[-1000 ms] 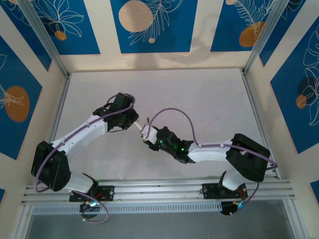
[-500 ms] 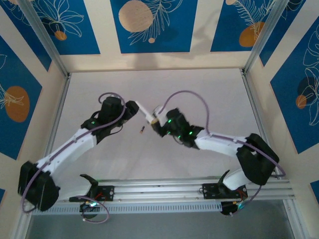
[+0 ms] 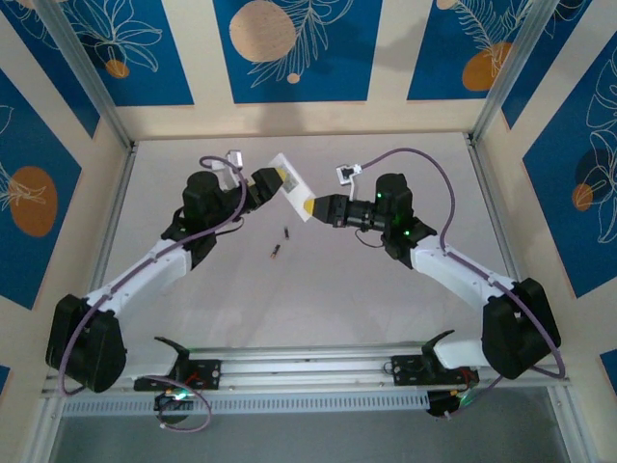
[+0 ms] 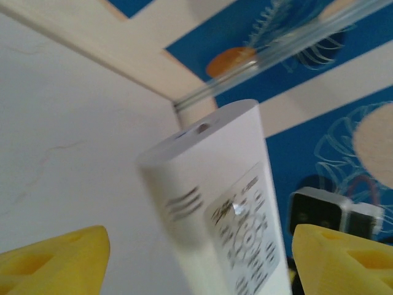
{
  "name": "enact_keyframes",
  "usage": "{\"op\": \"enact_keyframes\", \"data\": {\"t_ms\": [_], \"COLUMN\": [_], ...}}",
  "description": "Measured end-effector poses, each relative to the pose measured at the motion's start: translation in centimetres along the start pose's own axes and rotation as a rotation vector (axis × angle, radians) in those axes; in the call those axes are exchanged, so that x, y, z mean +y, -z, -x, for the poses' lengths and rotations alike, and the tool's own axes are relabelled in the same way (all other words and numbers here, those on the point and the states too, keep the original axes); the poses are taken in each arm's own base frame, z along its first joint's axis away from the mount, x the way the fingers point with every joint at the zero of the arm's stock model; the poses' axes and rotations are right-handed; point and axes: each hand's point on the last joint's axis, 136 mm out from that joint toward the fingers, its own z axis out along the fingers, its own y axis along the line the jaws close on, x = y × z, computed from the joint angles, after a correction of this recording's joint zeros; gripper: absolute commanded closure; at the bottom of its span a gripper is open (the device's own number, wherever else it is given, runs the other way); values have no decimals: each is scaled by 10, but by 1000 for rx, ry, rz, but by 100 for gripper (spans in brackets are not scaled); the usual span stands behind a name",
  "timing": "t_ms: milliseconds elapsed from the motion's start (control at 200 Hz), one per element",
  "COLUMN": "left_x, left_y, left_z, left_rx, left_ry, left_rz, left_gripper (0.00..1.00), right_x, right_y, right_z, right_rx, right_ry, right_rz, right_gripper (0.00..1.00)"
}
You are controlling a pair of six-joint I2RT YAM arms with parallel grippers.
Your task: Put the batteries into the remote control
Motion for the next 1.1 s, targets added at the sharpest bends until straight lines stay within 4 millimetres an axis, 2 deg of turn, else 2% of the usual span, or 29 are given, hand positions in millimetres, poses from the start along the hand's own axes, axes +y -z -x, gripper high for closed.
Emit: {"op": "enact_keyframes", "data": {"t_ms": [175, 320, 440, 485, 615, 715, 835, 890, 985, 1095], "left_x": [-30, -37, -40, -43, -50, -45, -32, -23, -13, -11], "left_y": [-4, -2, -1, 0, 2, 2, 5, 5, 4, 2], "left_z": [-2, -1, 1, 3, 4, -1, -3, -3, -4, -9], "left_rx": [2, -12, -23, -31, -44, -46, -63, -71, -77, -74], "left_ry": [-18, -13, -7, -10, -37, -105, -195, -225, -262, -299], "left_rz": [-128, -167, -185, -198, -233, -208, -132, -95, -47, -30], "left_gripper": [46, 60, 71, 75, 87, 96, 98, 99, 100, 100], "right_x": [17, 30, 32, 33, 33, 21, 1, -5, -8, -6], "right_y": [-2, -3, -5, -6, -8, -9, 0, 6, 15, 15], "right_z": [5, 9, 9, 9, 5, 1, -9, -14, -18, -18], "right_rx": [0, -5, -2, 1, 14, 8, -20, -30, -56, -77], "right_ry": [-55, -67, -86, -90, -102, -134, -177, -192, -203, -207], "right_rz": [92, 146, 165, 171, 172, 125, 48, 17, -15, -29], "right_gripper": [85, 85, 83, 80, 62, 59, 48, 47, 46, 46]}}
